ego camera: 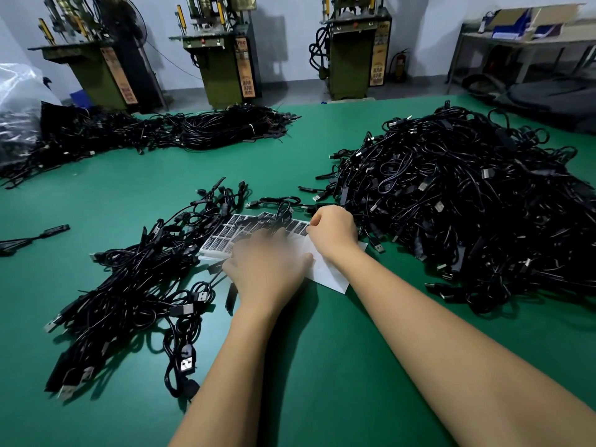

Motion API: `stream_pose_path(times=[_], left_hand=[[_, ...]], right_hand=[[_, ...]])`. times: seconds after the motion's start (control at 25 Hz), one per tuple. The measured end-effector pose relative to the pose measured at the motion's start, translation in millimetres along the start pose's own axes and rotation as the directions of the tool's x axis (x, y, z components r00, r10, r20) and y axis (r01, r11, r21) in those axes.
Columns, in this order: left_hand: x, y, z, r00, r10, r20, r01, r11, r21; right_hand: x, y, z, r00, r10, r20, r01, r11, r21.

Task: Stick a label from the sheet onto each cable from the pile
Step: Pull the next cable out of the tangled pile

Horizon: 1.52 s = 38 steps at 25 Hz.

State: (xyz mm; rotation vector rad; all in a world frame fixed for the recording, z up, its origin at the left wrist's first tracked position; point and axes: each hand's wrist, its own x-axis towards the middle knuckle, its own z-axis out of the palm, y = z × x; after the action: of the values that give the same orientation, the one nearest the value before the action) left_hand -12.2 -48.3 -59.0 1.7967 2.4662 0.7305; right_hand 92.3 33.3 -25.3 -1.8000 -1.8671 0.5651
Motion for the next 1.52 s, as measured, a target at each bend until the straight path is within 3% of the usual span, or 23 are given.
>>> stream_pose_path(times=[0.28, 1.0, 1.28, 1.52], left_hand=[[-2.3, 3.0, -0.3, 0.999, 0.026, -0.044, -0.028, 0.999, -0.031], [-1.9, 3.7, 0.5, 0.999, 0.034, -0.041, -0.037, 0.997, -0.062], [-1.6, 3.5, -0.4, 0.999, 0.032, -0.040, -0.034, 0.997, -0.066], [-1.7, 4.2, -0.6, 0.998, 0.030, -0.046, -0.033, 0.997, -0.068]], right_hand=[[2.9, -5.4, -1.5, 0.995, 0.104, -0.008, -0.104, 0.993, 0.047], [7.6, -8.1, -0.6, 0.987, 0.160, 0.003, -0.160, 0.984, 0.081], [5.0, -8.8, 2.4, 0.998, 0.054, 0.033, -0.052, 0.997, -0.057], [-0.9, -1.1, 8.9, 0.985, -0.167, -0.048, 0.159, 0.978, -0.137]])
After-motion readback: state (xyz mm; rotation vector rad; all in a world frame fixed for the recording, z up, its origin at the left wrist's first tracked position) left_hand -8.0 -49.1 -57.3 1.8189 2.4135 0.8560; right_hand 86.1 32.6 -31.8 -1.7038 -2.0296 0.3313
